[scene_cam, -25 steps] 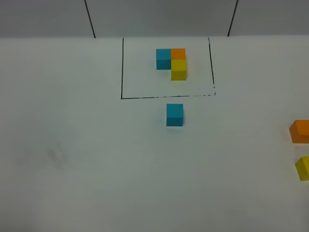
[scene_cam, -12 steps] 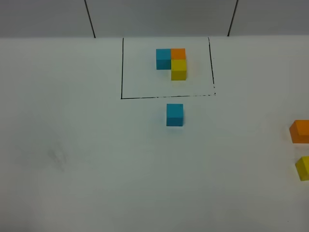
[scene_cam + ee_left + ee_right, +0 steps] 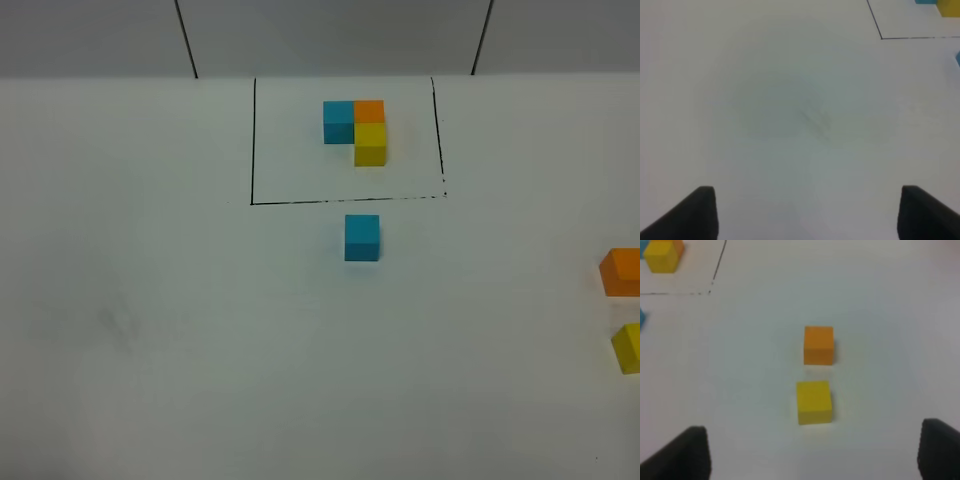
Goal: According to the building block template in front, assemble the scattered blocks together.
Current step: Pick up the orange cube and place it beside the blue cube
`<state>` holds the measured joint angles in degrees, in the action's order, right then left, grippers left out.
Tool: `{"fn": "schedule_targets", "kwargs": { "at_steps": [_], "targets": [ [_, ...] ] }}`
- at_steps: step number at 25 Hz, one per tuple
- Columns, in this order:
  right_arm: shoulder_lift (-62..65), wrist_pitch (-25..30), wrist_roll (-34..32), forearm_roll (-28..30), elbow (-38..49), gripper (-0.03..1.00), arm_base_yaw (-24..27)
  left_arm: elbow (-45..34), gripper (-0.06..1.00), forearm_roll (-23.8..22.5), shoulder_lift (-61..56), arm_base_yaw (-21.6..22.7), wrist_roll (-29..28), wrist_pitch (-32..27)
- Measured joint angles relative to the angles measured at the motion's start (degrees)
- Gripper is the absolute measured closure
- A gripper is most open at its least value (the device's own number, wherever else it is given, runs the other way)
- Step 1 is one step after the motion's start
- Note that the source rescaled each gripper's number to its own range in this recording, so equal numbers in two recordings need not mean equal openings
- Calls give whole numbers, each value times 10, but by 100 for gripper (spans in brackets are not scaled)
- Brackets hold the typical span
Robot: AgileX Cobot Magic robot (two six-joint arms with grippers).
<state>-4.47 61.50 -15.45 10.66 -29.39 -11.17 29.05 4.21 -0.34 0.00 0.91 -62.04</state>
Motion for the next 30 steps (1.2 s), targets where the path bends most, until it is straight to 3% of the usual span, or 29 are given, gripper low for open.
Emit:
{"fn": "schedule_targets", "kwargs": {
  "at_steps": [6,11,18,24,30],
  "targets": [
    [-192,-34,-42,6,-46,20,0,0,34,0,0,0,0,1],
    [-424,-86,9,1,-100,11,0,0,34,0,0,0,0,1],
    [-706,-172,50,-55,-176,10,5,0,34,0,0,0,0,1],
    [-818,-233,138,-136,-197,10,84,0,34,0,0,0,0,1],
    [-872,-274,205,-172,-197,10,155,0,34,0,0,0,0,1]
  ]
}}
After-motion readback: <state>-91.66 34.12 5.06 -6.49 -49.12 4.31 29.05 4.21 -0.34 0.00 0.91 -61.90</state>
